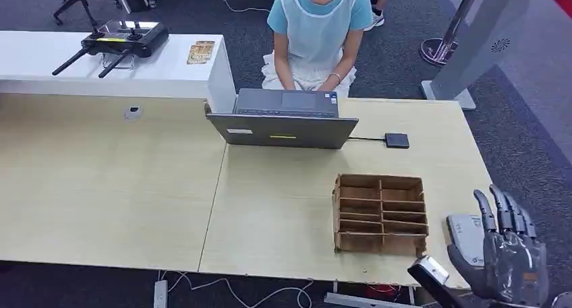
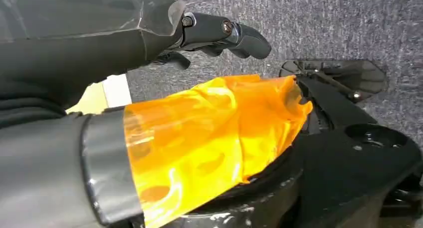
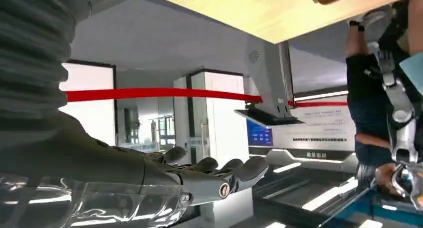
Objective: Pass the card to the sensor for recognition and then transmit it.
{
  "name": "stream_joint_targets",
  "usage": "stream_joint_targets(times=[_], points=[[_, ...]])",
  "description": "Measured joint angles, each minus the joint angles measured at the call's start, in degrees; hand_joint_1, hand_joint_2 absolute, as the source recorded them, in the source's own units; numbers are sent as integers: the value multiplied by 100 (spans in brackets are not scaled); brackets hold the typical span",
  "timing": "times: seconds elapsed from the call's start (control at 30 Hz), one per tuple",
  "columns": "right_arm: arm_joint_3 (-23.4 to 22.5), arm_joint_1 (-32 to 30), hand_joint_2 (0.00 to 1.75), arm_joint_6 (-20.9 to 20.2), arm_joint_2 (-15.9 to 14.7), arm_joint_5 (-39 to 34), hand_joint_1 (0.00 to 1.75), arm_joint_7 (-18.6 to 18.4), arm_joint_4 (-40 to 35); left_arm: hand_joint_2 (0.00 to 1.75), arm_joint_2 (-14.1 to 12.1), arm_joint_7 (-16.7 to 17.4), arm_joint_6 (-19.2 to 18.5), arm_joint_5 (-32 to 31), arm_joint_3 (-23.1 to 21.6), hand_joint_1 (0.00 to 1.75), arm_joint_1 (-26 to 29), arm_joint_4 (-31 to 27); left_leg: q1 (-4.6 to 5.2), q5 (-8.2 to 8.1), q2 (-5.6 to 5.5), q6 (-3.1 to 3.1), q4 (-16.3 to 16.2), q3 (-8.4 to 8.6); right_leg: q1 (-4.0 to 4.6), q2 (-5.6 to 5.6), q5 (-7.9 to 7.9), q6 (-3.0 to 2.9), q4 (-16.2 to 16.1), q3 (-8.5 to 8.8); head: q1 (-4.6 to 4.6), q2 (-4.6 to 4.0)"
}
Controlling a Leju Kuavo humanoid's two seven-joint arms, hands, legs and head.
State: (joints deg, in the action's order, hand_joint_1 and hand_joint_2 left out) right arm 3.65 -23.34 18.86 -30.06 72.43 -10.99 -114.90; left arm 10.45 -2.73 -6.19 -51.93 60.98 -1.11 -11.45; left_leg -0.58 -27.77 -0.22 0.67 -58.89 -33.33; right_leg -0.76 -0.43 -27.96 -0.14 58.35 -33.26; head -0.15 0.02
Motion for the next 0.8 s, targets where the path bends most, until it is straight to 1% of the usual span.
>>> stream_joint_targets(times=[0.1,0.23,0.57,0.8], points=[[175,176,175,-162,-175,-90,0,-31,63,0,-7,2,0,0,4,0,-4,0,1,0,1,0,0,3,-1,1,1,0,0,1,0,-2],[376,378,175,-332,-288,-173,0,-11,171,0,-11,9,-2,2,17,0,-4,0,0,0,1,0,0,3,0,2,1,-1,0,0,0,0],[653,839,175,-415,-332,-173,0,28,470,0,-13,22,0,-9,52,0,-6,0,0,0,1,0,0,3,0,2,0,-1,1,0,-2,0],[684,935,175,-649,-330,-190,0,-101,616,0,-4,22,-2,-24,105,0,-6,0,0,0,0,0,0,3,0,1,0,-1,0,1,0,0]])
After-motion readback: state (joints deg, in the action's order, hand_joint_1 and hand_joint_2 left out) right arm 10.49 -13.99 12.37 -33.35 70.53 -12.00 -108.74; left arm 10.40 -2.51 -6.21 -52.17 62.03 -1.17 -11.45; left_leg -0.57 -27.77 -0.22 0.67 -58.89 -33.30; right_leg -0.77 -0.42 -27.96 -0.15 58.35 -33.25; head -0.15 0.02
